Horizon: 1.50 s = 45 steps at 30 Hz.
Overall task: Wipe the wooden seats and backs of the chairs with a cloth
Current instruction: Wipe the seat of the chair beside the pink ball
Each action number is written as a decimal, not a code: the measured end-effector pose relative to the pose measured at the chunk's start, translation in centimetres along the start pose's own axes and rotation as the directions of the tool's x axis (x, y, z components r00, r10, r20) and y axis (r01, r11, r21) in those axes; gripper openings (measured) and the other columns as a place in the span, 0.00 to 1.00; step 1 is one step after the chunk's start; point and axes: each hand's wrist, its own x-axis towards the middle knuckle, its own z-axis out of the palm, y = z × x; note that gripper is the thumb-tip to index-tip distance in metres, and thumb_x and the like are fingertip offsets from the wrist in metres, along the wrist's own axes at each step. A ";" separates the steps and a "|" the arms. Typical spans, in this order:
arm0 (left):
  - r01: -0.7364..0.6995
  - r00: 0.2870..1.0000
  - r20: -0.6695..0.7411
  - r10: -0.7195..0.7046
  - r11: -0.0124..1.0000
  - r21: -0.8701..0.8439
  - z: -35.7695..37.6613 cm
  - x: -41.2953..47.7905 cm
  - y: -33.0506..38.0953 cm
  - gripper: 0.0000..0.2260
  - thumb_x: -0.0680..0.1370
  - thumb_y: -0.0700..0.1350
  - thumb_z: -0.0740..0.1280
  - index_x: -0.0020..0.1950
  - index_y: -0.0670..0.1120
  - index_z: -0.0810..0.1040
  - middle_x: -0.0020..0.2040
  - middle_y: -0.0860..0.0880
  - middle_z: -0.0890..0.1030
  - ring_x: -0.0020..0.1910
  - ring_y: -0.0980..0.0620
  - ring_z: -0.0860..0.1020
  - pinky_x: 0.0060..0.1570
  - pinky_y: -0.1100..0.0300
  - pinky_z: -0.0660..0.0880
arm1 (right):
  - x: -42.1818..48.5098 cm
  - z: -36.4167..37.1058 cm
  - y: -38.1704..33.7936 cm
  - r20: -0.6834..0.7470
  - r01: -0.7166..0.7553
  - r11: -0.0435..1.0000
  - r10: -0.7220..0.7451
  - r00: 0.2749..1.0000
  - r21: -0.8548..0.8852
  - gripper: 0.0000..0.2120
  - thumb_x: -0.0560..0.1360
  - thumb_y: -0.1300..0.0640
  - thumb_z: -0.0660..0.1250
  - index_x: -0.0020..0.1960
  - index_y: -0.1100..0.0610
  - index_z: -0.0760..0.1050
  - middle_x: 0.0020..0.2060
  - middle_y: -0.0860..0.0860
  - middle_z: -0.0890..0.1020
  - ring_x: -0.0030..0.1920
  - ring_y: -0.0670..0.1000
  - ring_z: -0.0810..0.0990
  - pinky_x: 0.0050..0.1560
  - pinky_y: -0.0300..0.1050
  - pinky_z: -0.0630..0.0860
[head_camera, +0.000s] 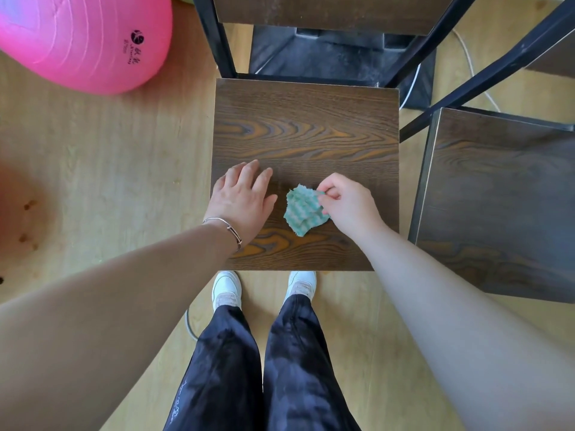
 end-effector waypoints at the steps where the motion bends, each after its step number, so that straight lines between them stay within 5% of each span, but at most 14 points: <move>1: -0.006 1.000 0.001 0.006 1.000 0.003 0.0 0.1 0.2 0.24 0.82 0.57 0.52 0.77 0.50 0.58 0.76 0.46 0.60 0.74 0.43 0.58 0.71 0.46 0.61 | -0.3 -0.2 0.5 0.000 -0.005 0.999 0.005 1.000 0.033 0.03 0.77 0.56 0.68 0.48 0.48 0.77 0.41 0.44 0.81 0.43 0.46 0.82 0.47 0.47 0.81; 9: -0.032 1.000 0.002 0.032 0.999 0.017 -0.2 0.3 1.3 0.24 0.83 0.56 0.52 0.77 0.50 0.58 0.76 0.46 0.59 0.74 0.43 0.57 0.70 0.45 0.61 | -1.2 0.0 3.0 -0.037 -0.045 0.972 0.055 0.998 0.229 0.09 0.76 0.62 0.68 0.48 0.49 0.81 0.44 0.45 0.83 0.47 0.45 0.82 0.50 0.46 0.82; 12: -0.031 1.000 0.003 0.031 0.999 0.021 -0.1 0.3 1.3 0.24 0.83 0.57 0.51 0.77 0.50 0.57 0.76 0.46 0.59 0.74 0.43 0.57 0.70 0.45 0.61 | -1.1 0.0 2.7 -0.065 -0.017 0.946 0.041 0.997 0.324 0.12 0.78 0.60 0.66 0.60 0.48 0.78 0.50 0.43 0.83 0.51 0.41 0.81 0.56 0.39 0.78; 15: -0.024 1.000 0.003 0.024 0.999 0.021 0.0 0.2 1.1 0.24 0.82 0.57 0.51 0.77 0.50 0.57 0.76 0.46 0.59 0.74 0.43 0.57 0.70 0.45 0.61 | -1.5 0.2 2.5 -0.143 0.139 0.985 -0.123 0.982 0.104 0.11 0.78 0.60 0.66 0.60 0.53 0.77 0.52 0.46 0.81 0.52 0.43 0.80 0.54 0.39 0.77; 19: -0.011 1.000 -0.006 0.011 1.000 0.011 0.2 -0.1 0.7 0.25 0.82 0.57 0.52 0.77 0.49 0.58 0.76 0.45 0.60 0.74 0.43 0.58 0.70 0.46 0.61 | -2.7 2.5 3.4 0.146 0.489 0.796 -0.469 0.871 -0.357 0.11 0.72 0.56 0.74 0.52 0.56 0.79 0.49 0.50 0.77 0.53 0.53 0.74 0.47 0.52 0.77; 22: -0.009 1.000 -0.016 0.009 1.000 -0.005 0.4 -0.5 0.7 0.25 0.82 0.57 0.53 0.77 0.49 0.59 0.76 0.45 0.60 0.74 0.43 0.58 0.70 0.46 0.61 | -2.8 4.2 4.2 0.169 0.530 0.718 -0.514 0.841 -0.451 0.14 0.68 0.56 0.77 0.52 0.56 0.79 0.47 0.52 0.75 0.50 0.55 0.74 0.46 0.53 0.77; 25: -0.002 1.000 -0.021 0.002 1.000 -0.012 0.7 -1.0 0.4 0.24 0.82 0.56 0.53 0.77 0.49 0.59 0.76 0.45 0.60 0.74 0.43 0.58 0.70 0.47 0.61 | -2.4 5.1 3.5 0.058 0.495 0.764 -0.520 0.852 -0.415 0.03 0.73 0.58 0.72 0.45 0.56 0.80 0.43 0.51 0.75 0.47 0.55 0.73 0.44 0.53 0.76; 28: 0.003 1.000 -0.024 -0.003 1.000 -0.027 1.1 -1.4 0.0 0.24 0.82 0.56 0.54 0.76 0.49 0.60 0.76 0.45 0.61 0.73 0.43 0.58 0.70 0.46 0.61 | -2.2 4.9 2.4 -0.014 0.351 0.914 -0.361 0.932 -0.203 0.02 0.76 0.59 0.69 0.46 0.57 0.79 0.46 0.49 0.77 0.49 0.51 0.74 0.48 0.46 0.75; 31: 0.005 1.000 -0.025 -0.006 1.000 -0.026 1.2 -1.7 -0.2 0.24 0.82 0.56 0.54 0.76 0.49 0.60 0.76 0.46 0.61 0.74 0.43 0.58 0.70 0.46 0.61 | -2.4 3.1 1.3 -0.080 0.063 0.991 -0.054 0.995 0.118 0.03 0.78 0.56 0.67 0.49 0.54 0.79 0.47 0.46 0.79 0.46 0.45 0.77 0.47 0.37 0.73; 34: 0.002 1.000 -0.018 -0.002 1.000 -0.023 1.3 -1.7 0.0 0.24 0.82 0.56 0.53 0.76 0.50 0.60 0.76 0.46 0.60 0.74 0.43 0.58 0.70 0.46 0.61 | -2.6 1.1 1.6 -0.137 -0.109 0.910 0.177 0.975 0.401 0.04 0.79 0.57 0.65 0.51 0.53 0.77 0.44 0.49 0.82 0.40 0.46 0.80 0.41 0.39 0.77; 37: -0.019 1.000 -0.008 0.019 1.000 -0.022 1.4 -1.5 0.9 0.24 0.82 0.56 0.53 0.76 0.49 0.59 0.76 0.46 0.61 0.73 0.43 0.59 0.70 0.46 0.61 | -2.6 -0.5 3.0 -0.183 -0.182 0.782 0.353 0.918 0.596 0.04 0.80 0.59 0.64 0.53 0.54 0.77 0.43 0.50 0.83 0.38 0.48 0.83 0.44 0.49 0.83; 42: -0.089 0.996 -0.033 0.088 0.996 -0.028 1.5 -0.8 3.3 0.22 0.80 0.56 0.58 0.72 0.48 0.66 0.67 0.46 0.68 0.64 0.43 0.67 0.61 0.48 0.68 | -2.5 -2.2 5.2 -0.163 -0.236 0.581 0.551 0.819 0.779 0.09 0.79 0.62 0.66 0.59 0.56 0.74 0.48 0.55 0.82 0.42 0.51 0.86 0.46 0.50 0.84; 45: -0.149 0.987 -0.067 0.146 0.988 -0.043 1.6 -0.4 5.3 0.18 0.79 0.52 0.62 0.66 0.46 0.71 0.60 0.46 0.72 0.58 0.43 0.70 0.55 0.49 0.70 | -2.3 -2.9 6.0 -0.164 -0.249 0.574 0.571 0.804 0.780 0.13 0.78 0.64 0.66 0.60 0.52 0.72 0.47 0.54 0.82 0.41 0.51 0.86 0.42 0.46 0.84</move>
